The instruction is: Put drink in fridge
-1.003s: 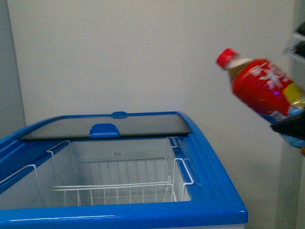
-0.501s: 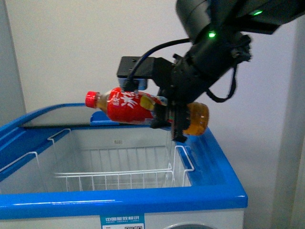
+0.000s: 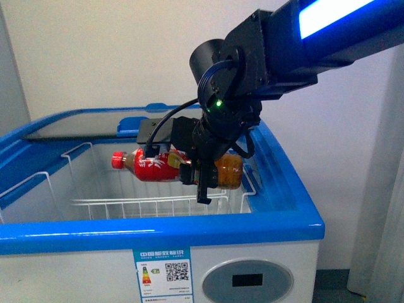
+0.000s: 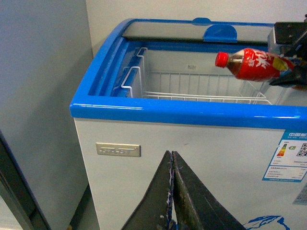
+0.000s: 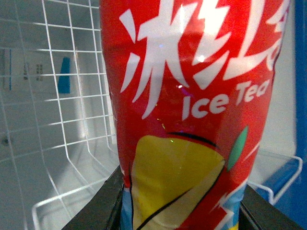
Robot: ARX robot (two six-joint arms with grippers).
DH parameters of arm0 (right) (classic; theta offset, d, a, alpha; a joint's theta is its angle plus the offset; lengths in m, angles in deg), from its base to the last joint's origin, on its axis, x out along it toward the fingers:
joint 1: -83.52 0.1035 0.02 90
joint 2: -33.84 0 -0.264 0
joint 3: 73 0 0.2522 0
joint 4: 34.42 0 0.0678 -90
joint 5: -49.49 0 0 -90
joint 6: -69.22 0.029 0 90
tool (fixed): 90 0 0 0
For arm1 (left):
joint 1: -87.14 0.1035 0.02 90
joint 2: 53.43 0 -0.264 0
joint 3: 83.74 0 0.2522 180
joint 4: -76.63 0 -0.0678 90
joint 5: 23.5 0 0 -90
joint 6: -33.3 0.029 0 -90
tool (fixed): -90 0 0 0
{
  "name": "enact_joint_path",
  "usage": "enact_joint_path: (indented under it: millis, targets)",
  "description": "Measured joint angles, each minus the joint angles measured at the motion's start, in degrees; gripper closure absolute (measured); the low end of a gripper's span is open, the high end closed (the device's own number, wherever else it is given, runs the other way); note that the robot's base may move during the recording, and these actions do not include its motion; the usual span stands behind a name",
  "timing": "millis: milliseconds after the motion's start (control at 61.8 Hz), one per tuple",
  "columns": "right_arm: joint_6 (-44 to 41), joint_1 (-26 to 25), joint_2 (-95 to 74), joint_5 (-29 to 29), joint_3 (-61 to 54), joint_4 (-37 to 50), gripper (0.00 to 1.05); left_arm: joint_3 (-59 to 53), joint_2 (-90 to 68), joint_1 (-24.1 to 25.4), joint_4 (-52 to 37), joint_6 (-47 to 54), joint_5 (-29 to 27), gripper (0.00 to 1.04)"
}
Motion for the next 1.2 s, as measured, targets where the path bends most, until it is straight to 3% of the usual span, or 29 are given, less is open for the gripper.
enact_joint_path:
  millis: [388, 598, 728, 954, 1084, 1197]
  targets:
    - [-2.3, 1.2, -17.8, -6.0, 13.0, 7.4, 0.65, 0.0, 0.0, 0.0, 0.0, 0.0, 0.0, 1.02]
    - [-2.6, 1.6, -21.9, -6.2, 13.4, 8.1, 0.65, 0.0, 0.0, 0.0, 0.0, 0.0, 0.0, 1.01]
    - [-2.3, 2.1, -22.6, -5.3, 13.0, 8.0, 0.48, 0.0, 0.0, 0.0, 0.0, 0.0, 0.0, 0.84]
    - [0.9, 2.9, -13.6, -2.1, 4.0, 15.2, 0.07, 0.0, 0.0, 0.0, 0.0, 0.1, 0.0, 0.4]
    - [4.8, 2.2, -0.1, 0.9, -7.3, 20.9, 0.07, 0.0, 0.0, 0.0, 0.0, 0.1, 0.0, 0.09]
    - [9.7, 0.9, 10.2, 3.0, -15.4, 22.4, 0.07, 0.0, 0.0, 0.0, 0.0, 0.2, 0.0, 0.08]
